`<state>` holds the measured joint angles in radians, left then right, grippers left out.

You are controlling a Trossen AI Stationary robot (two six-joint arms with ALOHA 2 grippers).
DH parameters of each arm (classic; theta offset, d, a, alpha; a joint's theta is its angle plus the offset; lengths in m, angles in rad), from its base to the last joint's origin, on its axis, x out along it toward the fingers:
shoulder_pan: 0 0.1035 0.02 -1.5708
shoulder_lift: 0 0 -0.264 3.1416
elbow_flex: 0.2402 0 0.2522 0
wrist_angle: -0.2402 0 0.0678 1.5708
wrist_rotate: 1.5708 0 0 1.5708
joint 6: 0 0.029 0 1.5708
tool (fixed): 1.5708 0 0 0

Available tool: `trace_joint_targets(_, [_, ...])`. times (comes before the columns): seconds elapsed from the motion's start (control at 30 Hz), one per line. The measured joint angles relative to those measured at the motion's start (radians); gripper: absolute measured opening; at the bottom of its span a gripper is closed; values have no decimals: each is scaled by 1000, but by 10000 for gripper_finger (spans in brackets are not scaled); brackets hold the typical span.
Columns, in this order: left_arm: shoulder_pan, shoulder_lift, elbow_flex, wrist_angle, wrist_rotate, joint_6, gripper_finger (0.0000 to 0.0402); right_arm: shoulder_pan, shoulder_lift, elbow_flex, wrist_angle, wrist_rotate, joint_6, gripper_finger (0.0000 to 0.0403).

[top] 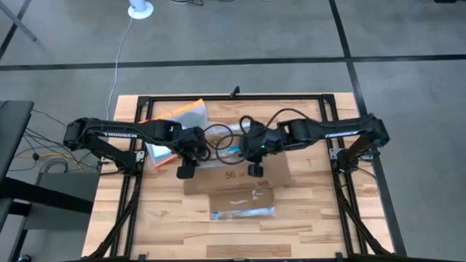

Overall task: Unpack boxes
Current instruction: Break down the box using the silver cutter until it is completely flat

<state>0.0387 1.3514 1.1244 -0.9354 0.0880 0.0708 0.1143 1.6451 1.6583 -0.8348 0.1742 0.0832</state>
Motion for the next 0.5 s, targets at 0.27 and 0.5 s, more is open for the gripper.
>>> trace_joint_targets(0.27, [0, -17, 34, -115, -76, 2, 135, 0, -53, 110, -85, 9, -63, 65])
trace_joint_targets(0.5, [0, -77, 124, -101, -87, -57, 135, 50, -152, 138, -593, -1, 176, 65])
